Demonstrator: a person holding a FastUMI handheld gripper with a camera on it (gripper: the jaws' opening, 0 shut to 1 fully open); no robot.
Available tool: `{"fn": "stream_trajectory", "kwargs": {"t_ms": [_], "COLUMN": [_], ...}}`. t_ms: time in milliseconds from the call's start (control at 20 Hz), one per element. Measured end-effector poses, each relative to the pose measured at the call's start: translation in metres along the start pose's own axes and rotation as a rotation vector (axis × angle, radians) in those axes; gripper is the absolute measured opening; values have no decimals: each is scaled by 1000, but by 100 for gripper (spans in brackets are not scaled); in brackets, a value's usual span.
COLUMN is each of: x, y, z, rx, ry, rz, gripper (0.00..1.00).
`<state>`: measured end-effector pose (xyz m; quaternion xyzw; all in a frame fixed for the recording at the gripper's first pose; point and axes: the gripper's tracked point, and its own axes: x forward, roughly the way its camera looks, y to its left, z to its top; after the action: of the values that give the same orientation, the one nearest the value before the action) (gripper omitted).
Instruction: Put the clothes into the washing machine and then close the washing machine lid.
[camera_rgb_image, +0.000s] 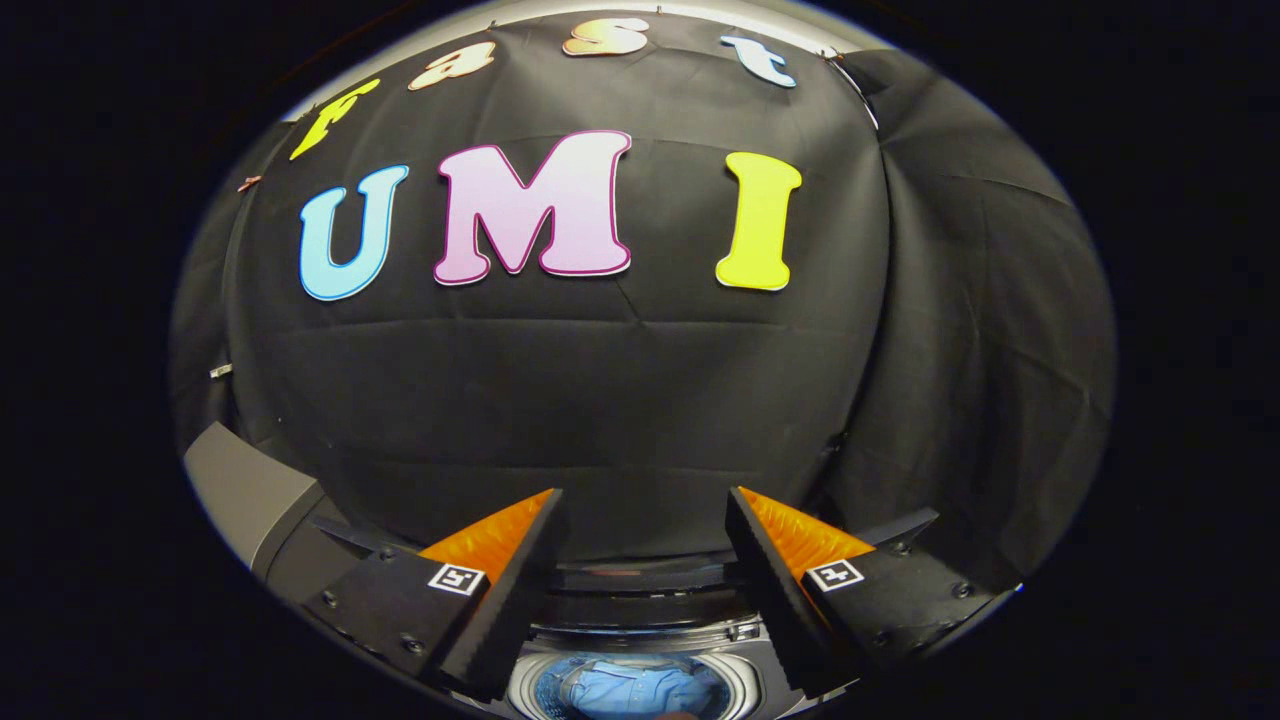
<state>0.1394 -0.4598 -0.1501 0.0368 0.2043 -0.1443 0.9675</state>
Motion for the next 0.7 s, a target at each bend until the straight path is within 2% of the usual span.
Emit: {"fn": "stream_trajectory", "kwargs": {"t_ms": [250,700], "x": [-21,-49], "y": [0,0], "z": [-10,-31], "rx": [-5,-3], "ry": [7,29], "rz": [-3,50], "gripper": [100,100]}}
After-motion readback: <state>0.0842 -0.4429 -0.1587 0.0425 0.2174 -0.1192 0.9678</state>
